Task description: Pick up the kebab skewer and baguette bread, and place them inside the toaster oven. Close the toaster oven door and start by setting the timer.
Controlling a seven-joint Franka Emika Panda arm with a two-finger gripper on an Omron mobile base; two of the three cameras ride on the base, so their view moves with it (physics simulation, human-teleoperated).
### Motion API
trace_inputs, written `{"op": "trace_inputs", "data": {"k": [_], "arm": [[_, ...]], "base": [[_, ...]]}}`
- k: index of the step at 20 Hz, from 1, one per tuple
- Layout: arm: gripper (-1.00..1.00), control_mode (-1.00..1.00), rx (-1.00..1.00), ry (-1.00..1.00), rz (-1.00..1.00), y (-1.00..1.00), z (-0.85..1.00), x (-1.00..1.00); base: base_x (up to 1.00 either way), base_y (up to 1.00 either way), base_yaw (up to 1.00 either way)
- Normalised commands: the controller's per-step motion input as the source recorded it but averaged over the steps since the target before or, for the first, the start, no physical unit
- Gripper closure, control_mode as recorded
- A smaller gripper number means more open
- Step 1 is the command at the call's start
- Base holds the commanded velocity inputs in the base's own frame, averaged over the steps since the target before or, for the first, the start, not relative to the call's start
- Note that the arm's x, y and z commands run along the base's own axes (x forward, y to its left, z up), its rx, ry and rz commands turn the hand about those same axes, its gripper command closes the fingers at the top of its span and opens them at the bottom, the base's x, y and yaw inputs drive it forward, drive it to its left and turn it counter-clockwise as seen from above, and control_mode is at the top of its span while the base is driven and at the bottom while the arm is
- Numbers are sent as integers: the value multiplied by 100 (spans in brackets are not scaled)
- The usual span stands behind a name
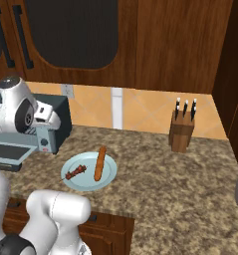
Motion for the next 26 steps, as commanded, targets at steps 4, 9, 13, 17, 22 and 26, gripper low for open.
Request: {"op": "trace_inputs", "data": {"k": [4, 9, 13, 17, 22, 26], "arm": [[-100, -100, -1, -3, -10, 94, -55, 19], [-100, -100, -8, 0, -15, 90, -48, 31], [-100, -100, 0, 0, 0, 77, -15, -4], [-100, -100, 0, -19, 0, 100, 0, 39], [-100, -100, 0, -27, 0, 75, -1, 55], [-100, -100, 1, -21, 4, 41, 0, 42]], "base": [[0, 0, 0], [0, 0, 0], [0, 0, 0], [0, 0, 0], [0, 0, 0], [0, 0, 0]]}}
